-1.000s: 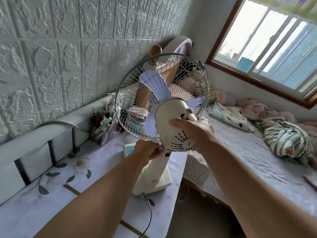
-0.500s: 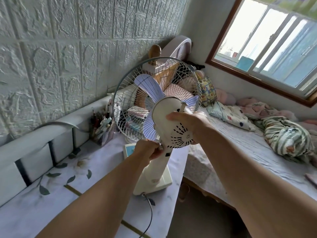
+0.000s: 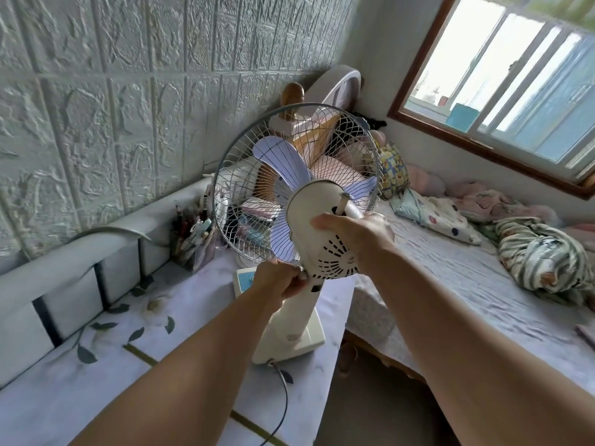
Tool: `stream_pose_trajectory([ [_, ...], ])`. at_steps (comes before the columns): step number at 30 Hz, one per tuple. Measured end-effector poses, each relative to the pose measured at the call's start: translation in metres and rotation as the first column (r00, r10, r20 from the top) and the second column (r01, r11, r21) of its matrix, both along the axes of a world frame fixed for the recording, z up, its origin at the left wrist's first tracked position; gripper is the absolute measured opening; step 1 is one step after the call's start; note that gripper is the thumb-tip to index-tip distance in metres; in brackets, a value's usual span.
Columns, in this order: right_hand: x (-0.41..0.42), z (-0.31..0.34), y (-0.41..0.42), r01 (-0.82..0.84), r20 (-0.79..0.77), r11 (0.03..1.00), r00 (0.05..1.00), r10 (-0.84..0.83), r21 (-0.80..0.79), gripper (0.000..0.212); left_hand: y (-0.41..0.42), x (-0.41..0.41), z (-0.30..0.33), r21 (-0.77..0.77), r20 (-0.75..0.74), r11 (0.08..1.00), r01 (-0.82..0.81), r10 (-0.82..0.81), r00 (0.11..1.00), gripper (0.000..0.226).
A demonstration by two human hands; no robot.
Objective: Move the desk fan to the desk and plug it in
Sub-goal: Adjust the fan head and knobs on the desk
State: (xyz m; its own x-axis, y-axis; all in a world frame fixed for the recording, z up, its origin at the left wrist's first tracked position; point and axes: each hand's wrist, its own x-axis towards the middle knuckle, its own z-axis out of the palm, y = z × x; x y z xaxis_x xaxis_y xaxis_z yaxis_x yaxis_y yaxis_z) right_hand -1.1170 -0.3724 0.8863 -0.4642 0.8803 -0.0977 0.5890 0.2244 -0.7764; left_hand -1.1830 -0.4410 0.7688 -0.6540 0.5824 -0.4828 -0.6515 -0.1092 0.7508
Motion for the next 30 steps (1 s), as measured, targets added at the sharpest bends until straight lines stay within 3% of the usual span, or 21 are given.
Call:
stream_pose_trajectory([
  [9,0.001,-0.002,-0.001,0.001,0.018,1.0,1.0,-0.001,0.02,0.078,0.001,-0.002,-0.005,-0.024,-0.011,1.0,-0.007,0.007,1.0,0.016],
  [16,-0.003,-0.001,-0.003,0.007,-0.009,1.0,1.0,-0.007,-0.02,0.094,-0.009,-0.004,-0.005,-0.01,0.056,0.998,0.056,-0.055,0.997,0.019],
  [20,-0.003,0.0,-0.003,0.005,-0.011,1.0,1.0,-0.006,-0.024,0.094,-0.013,-0.004,-0.007,-0.044,0.012,0.99,0.137,-0.136,0.991,0.014],
  [22,-0.003,0.0,-0.003,0.005,-0.008,1.0,1.0,-0.005,-0.024,0.092,-0.011,-0.005,-0.01,-0.101,-0.095,0.986,0.132,-0.141,0.985,0.013],
  [24,-0.003,-0.001,-0.002,0.005,-0.003,1.0,1.0,-0.005,-0.024,0.089,-0.009,-0.005,-0.012,-0.179,-0.344,0.98,0.086,-0.144,0.928,0.022],
  [26,-0.004,0.0,-0.002,0.006,0.002,1.0,1.0,-0.006,-0.027,0.087,-0.008,-0.005,-0.014,-0.329,-0.707,0.942,-0.067,-0.199,0.679,0.034],
  [27,-0.004,0.0,-0.003,0.005,0.003,0.999,1.0,-0.005,-0.032,0.088,-0.008,-0.003,-0.013,-0.356,-0.798,0.924,-0.139,-0.223,0.56,0.038],
  [28,-0.004,0.001,-0.003,0.005,0.003,0.999,1.0,-0.005,-0.034,0.089,-0.008,-0.002,-0.013,-0.356,-0.821,0.919,-0.172,-0.219,0.528,0.038],
  [29,-0.003,0.001,-0.002,0.005,0.002,0.999,1.0,-0.005,-0.034,0.09,-0.008,-0.001,-0.014,-0.345,-0.793,0.926,-0.153,-0.201,0.575,0.036],
  [30,-0.003,0.001,-0.002,0.003,0.002,0.999,1.0,-0.003,-0.032,0.091,-0.009,-0.002,-0.014,-0.319,-0.699,0.942,-0.102,-0.161,0.696,0.031],
])
